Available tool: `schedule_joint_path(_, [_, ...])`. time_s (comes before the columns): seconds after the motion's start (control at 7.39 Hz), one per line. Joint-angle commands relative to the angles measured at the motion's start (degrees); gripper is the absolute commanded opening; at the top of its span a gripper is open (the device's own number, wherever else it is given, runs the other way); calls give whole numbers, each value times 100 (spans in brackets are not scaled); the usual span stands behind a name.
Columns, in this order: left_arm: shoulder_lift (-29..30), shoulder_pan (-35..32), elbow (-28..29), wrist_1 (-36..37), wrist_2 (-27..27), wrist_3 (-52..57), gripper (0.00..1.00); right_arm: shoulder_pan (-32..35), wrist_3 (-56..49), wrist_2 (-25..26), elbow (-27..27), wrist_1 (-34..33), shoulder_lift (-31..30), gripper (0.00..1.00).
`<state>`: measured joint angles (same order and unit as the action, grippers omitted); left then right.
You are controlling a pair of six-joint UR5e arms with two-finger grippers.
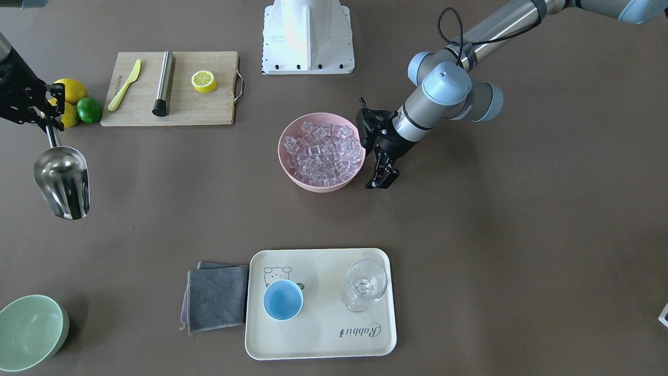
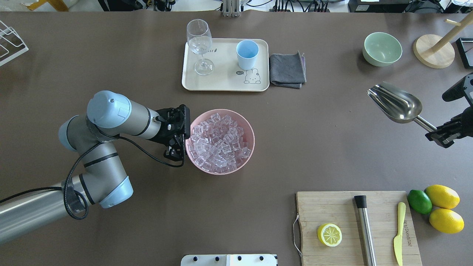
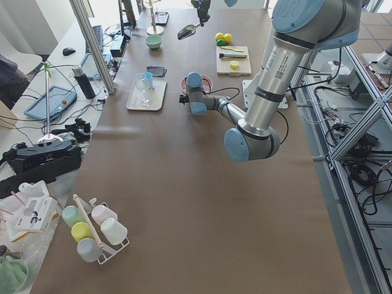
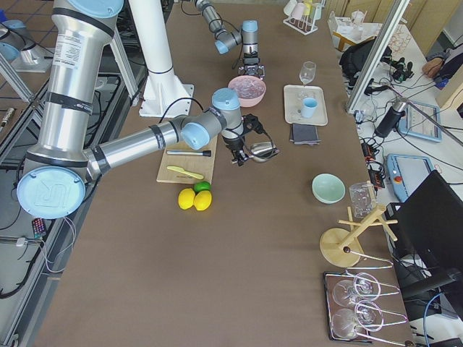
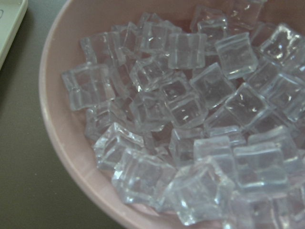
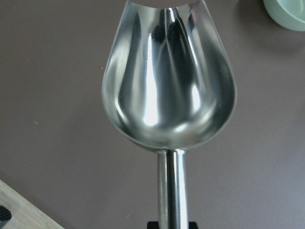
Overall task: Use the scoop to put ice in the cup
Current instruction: 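Lift the metal scoop with the right gripper and carry it toward the bowl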
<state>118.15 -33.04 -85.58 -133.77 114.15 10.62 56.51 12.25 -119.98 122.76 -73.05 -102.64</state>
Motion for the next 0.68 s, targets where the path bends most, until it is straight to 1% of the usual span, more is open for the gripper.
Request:
schedule_joint_path(0.0, [-28, 8, -11, -17, 11, 2, 99, 124, -1534, 105, 772, -1930, 514, 0])
schedule_joint_path(0.14, [-37, 8, -20, -26, 19, 2, 99, 124, -2020, 428, 924, -3012, 1143, 0])
schedule_joint_path(0.27, [-63, 0, -37, -35, 28, 2, 99, 106, -2286, 806, 882, -4040, 1872, 0])
schedule_joint_path(0.41, [-72, -1, -46, -43, 28, 10, 99, -42, -2419, 836, 1177, -4773, 2227, 0])
schedule_joint_path(0.54, [-72, -1, -38, -43, 28, 11, 99, -243, -2699, 897, 1302, -4928, 2352, 0])
